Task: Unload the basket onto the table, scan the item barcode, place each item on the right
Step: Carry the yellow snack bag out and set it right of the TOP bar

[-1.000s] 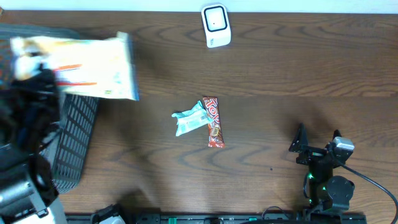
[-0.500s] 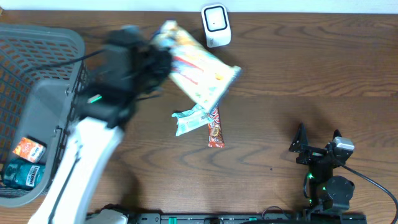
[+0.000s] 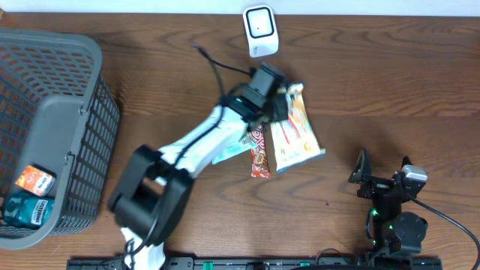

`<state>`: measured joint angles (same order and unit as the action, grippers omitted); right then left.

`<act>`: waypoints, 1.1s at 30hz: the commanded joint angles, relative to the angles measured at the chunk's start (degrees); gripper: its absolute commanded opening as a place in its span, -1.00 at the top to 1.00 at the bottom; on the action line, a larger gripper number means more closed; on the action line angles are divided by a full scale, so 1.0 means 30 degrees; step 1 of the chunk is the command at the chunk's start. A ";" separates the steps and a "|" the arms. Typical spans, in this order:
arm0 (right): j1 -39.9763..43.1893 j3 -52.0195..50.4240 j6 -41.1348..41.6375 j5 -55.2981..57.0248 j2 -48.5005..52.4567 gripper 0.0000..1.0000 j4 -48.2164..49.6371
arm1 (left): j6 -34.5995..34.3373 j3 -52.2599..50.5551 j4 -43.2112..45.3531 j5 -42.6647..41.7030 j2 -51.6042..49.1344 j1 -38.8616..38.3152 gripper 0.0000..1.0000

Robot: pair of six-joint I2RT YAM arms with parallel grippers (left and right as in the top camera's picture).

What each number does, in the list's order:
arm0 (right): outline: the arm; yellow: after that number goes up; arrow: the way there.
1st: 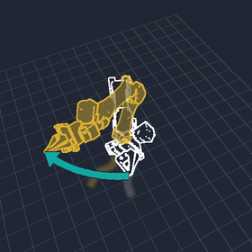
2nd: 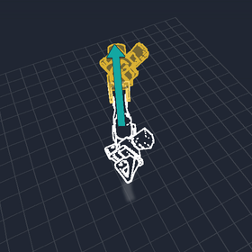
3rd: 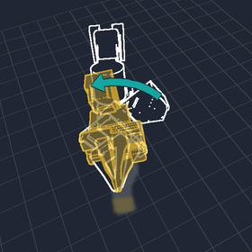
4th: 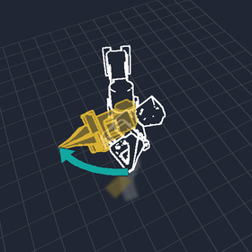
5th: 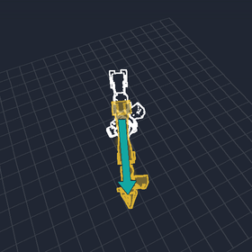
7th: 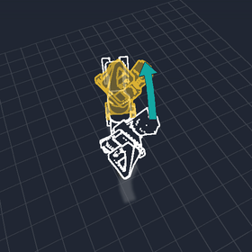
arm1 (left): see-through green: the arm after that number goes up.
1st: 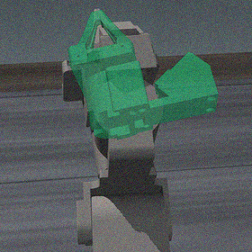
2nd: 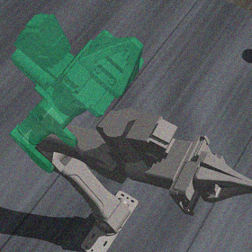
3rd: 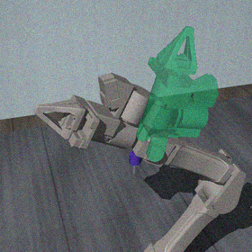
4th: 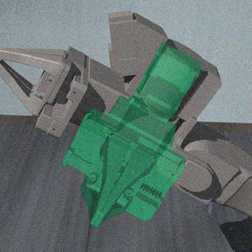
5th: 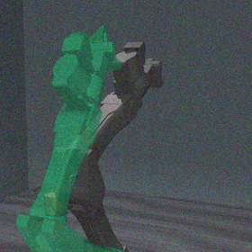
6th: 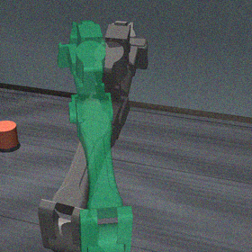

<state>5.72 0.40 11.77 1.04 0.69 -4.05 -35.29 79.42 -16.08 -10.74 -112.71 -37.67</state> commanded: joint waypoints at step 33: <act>0.0080 -0.0029 0.0204 -0.0015 -0.0117 -0.98 -0.0080 | 0.4918 0.0255 -0.5574 0.6470 1.3682 0.2572 -0.96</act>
<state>5.72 0.40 11.77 1.04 0.69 -4.05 -23.51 79.42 -32.60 5.04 -75.11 -33.34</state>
